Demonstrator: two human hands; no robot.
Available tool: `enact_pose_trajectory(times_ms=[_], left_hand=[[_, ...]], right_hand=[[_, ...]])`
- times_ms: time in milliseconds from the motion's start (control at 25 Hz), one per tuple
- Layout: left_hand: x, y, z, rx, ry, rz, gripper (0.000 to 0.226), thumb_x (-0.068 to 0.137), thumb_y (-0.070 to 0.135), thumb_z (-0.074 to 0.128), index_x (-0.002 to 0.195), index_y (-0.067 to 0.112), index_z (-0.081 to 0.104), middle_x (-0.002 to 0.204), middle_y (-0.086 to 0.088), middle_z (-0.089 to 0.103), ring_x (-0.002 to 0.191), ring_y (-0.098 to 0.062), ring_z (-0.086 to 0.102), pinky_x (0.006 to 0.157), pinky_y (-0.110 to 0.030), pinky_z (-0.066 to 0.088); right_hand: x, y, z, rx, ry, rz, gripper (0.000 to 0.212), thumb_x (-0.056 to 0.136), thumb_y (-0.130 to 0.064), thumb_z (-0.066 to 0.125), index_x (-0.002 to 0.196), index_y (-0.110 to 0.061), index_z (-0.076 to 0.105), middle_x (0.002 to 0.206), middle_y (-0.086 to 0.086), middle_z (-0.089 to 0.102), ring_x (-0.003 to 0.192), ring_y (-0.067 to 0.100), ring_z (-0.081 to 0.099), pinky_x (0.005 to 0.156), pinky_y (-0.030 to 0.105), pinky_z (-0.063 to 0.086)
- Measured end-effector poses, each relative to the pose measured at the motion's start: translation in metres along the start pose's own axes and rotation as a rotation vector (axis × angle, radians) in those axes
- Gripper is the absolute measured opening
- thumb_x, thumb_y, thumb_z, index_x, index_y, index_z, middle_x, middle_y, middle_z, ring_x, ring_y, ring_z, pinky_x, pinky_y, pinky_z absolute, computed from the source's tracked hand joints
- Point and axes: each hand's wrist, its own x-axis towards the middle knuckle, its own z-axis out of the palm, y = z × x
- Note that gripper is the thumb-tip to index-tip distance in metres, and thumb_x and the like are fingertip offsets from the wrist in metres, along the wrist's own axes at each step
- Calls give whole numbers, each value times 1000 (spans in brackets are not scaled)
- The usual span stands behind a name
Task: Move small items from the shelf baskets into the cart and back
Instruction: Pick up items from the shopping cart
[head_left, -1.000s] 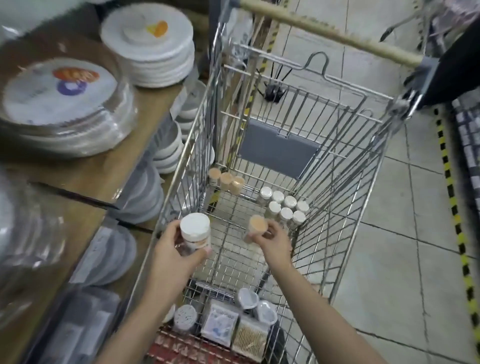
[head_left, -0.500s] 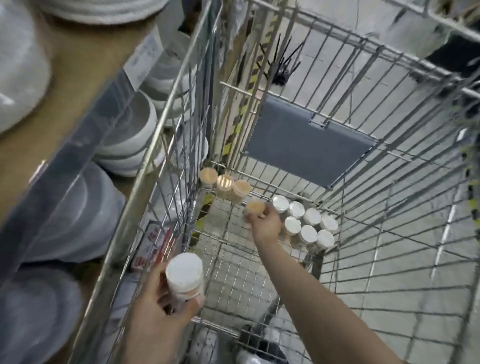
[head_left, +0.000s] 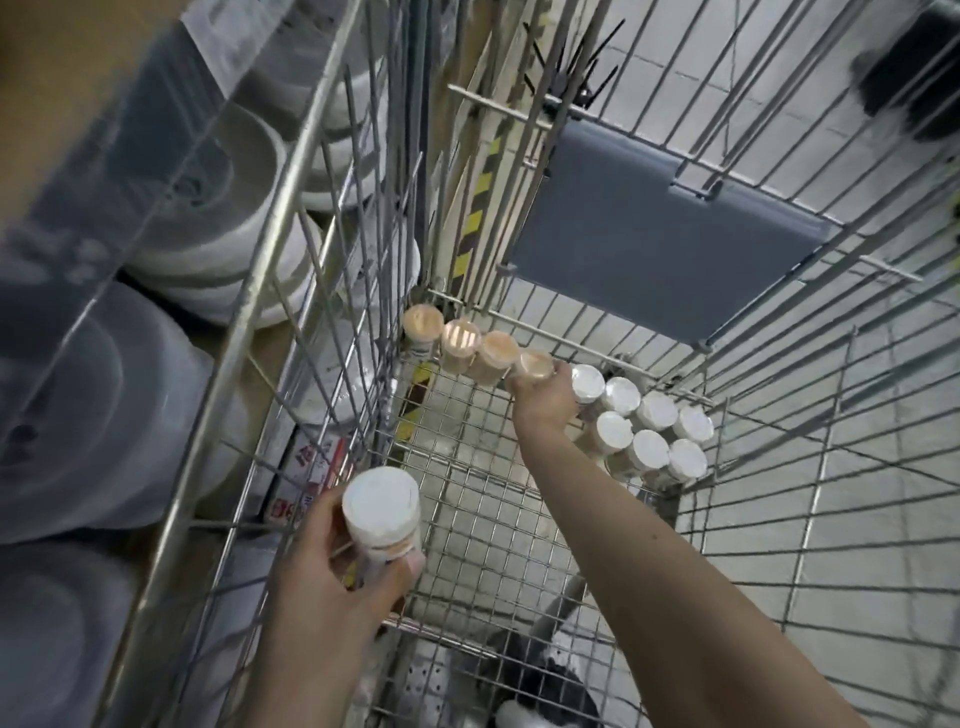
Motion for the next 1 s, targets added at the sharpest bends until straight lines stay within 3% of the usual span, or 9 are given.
enact_pose_trajectory(times_ms=[200,320,480,560,720,760,840,920,1000], left_hand=[[-3,8,11,-13,-35,-1,59,68,1,80,113,31,58,106,11,65,97,-2,59,73,-16,42],[-8,12,18,7,-38,20,60,67,3,81,115,29,57,109,7,65,101,-5,59,76,-18,42],[-14,30,33,40,-45,36,55,69,-3,78,104,33,56,101,15,63,92,6,57,78,-17,45],[-14,36,44,88,-62,39,56,69,0,79,112,27,57,106,12,62,97,-3,58,88,-29,48],[-3,42,82,176,-103,52,59,69,-2,78,118,21,55,108,4,63,101,-15,59,89,-32,47],[1,43,95,179,-105,55,59,68,-4,78,115,24,54,107,3,63,102,-16,59,90,-32,46],[14,41,119,184,-105,55,59,67,-5,78,114,21,55,107,2,62,105,-19,59,92,-34,47],[30,40,144,207,-112,41,60,69,-4,77,121,14,56,106,3,61,106,-19,58,87,-28,45],[46,40,167,233,-120,46,59,72,-3,75,124,14,55,105,7,60,106,-16,56,85,-26,42]], right_hand=[[-3,-6,-3,-11,-14,6,40,84,-10,68,119,-8,48,105,3,60,95,17,55,84,26,44],[-23,-10,-10,14,-37,-28,17,88,-10,63,100,-9,51,96,5,60,102,27,61,77,27,44],[-76,-27,-67,-127,-205,-165,34,94,-17,53,127,-10,48,116,1,59,103,17,58,77,18,40],[-101,-38,-122,-350,-230,-310,36,94,-19,53,130,-16,49,121,-3,59,100,10,55,79,18,42],[-128,-66,-257,-767,405,-866,40,88,-10,60,126,-6,53,128,16,54,120,31,47,102,41,34],[-127,-70,-289,-782,549,-865,42,89,-10,56,129,-2,48,134,23,48,126,38,41,105,47,31],[-115,-71,-331,-824,630,-695,55,93,-19,43,141,4,30,146,30,30,137,43,25,112,51,19],[-100,-67,-344,-803,491,-487,58,99,-23,35,146,6,18,147,30,28,136,43,28,109,47,24],[-94,-60,-338,-604,272,-372,51,100,-21,37,146,-5,20,134,20,48,115,39,50,84,40,39]])
